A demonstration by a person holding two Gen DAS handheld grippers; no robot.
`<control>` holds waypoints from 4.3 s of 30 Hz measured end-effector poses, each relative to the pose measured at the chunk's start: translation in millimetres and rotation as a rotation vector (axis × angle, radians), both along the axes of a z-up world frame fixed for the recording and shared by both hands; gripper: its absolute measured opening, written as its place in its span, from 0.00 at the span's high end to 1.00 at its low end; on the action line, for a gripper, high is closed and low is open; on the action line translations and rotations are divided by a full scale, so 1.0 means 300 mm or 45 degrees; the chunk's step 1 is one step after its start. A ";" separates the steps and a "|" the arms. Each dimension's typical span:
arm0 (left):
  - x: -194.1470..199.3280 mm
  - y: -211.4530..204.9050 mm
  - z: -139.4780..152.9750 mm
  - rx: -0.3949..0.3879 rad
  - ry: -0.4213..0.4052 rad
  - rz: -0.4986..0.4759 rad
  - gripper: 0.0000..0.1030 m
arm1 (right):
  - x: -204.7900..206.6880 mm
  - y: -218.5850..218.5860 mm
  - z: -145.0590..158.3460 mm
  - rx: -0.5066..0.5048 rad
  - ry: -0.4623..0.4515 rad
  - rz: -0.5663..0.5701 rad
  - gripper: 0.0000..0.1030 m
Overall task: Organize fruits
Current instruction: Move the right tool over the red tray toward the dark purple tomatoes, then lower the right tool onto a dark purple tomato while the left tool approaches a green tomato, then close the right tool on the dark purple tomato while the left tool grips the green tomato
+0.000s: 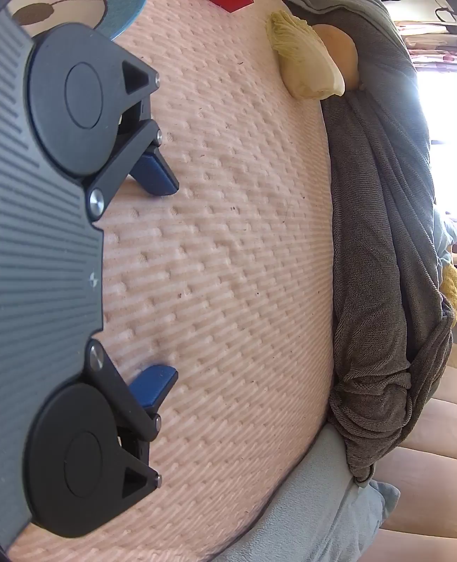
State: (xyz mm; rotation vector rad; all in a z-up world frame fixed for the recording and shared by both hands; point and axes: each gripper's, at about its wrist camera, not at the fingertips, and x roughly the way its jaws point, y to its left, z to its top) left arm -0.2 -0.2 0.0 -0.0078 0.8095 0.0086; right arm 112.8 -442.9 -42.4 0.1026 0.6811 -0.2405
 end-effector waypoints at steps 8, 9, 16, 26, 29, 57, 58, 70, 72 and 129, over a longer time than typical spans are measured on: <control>0.011 -0.018 -0.020 0.009 0.042 -0.019 0.00 | 0.007 -0.030 0.010 0.055 0.062 -0.028 0.00; 0.007 -0.018 -0.019 0.020 0.046 -0.023 0.00 | 0.012 -0.020 0.010 0.048 0.074 -0.035 0.00; 0.013 -0.020 -0.024 0.028 0.048 -0.018 0.00 | 0.020 0.023 0.014 0.049 0.247 -0.048 0.00; 0.005 0.014 0.005 -0.047 0.046 0.007 0.00 | -0.129 0.247 0.291 -0.235 0.190 0.217 0.00; -0.013 0.021 0.019 -0.055 0.021 0.005 0.00 | -0.228 0.378 0.406 -0.247 0.132 0.439 0.00; -0.170 0.049 0.143 -0.020 -0.132 0.002 0.07 | -0.516 0.828 0.376 0.107 0.051 1.028 0.21; -0.157 0.051 0.136 -0.023 -0.124 0.006 0.07 | -0.501 0.838 0.373 0.090 0.042 1.025 0.22; -0.031 0.075 0.053 -0.050 -0.004 0.002 0.21 | -0.389 0.858 0.241 -0.084 -0.043 0.957 0.41; -0.019 0.080 0.050 -0.046 -0.005 0.002 0.21 | -0.370 0.873 0.233 -0.125 -0.044 0.948 0.41; 0.059 0.066 0.016 -0.099 -0.011 -0.158 0.70 | -0.240 0.922 0.153 0.028 0.153 0.921 0.51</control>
